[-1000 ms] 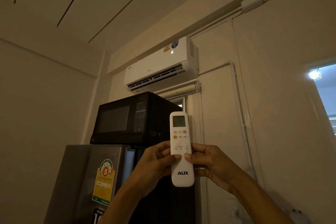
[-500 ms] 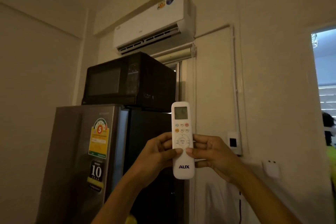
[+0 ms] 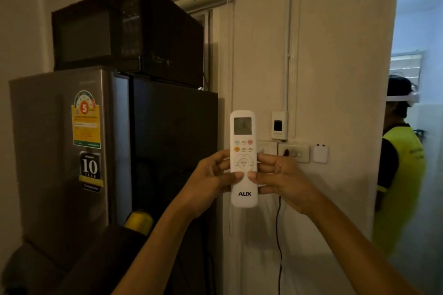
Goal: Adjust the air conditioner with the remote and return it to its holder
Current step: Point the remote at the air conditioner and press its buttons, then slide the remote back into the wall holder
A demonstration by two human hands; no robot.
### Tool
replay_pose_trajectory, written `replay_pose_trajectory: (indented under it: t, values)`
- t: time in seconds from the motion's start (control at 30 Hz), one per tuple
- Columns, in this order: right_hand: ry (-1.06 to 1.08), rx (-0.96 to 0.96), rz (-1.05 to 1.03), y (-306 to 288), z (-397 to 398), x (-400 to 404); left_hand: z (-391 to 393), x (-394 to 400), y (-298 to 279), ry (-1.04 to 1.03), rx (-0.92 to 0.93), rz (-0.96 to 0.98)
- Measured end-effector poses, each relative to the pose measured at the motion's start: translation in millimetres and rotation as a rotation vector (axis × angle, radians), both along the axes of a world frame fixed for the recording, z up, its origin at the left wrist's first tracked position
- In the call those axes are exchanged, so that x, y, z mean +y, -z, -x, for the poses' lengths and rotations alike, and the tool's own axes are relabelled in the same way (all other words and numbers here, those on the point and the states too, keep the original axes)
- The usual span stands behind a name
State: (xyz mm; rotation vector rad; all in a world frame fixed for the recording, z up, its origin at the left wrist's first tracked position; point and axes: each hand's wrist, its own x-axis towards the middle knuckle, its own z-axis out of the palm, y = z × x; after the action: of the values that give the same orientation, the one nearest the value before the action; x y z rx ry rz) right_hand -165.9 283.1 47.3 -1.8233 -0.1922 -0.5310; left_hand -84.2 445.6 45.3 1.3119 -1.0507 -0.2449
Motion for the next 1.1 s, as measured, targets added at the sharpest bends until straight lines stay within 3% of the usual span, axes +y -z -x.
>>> replay_pose_trajectory:
  t: [0.3, 0.8, 1.1]
  values:
    - [0.123, 0.037, -0.038, 29.3, -7.2, -83.3, -20.5, -92.9, 26.9, 0.046, 0.04, -0.034]
    - [0.156, 0.089, -0.113, 45.6, -51.2, -292.3, -71.1, -309.1, 39.7, 0.139, 0.132, -0.062]
    - [0.256, 0.091, -0.129, 45.8, -76.1, -361.9, -110.3, -396.4, 44.2, 0.163, 0.144, -0.096]
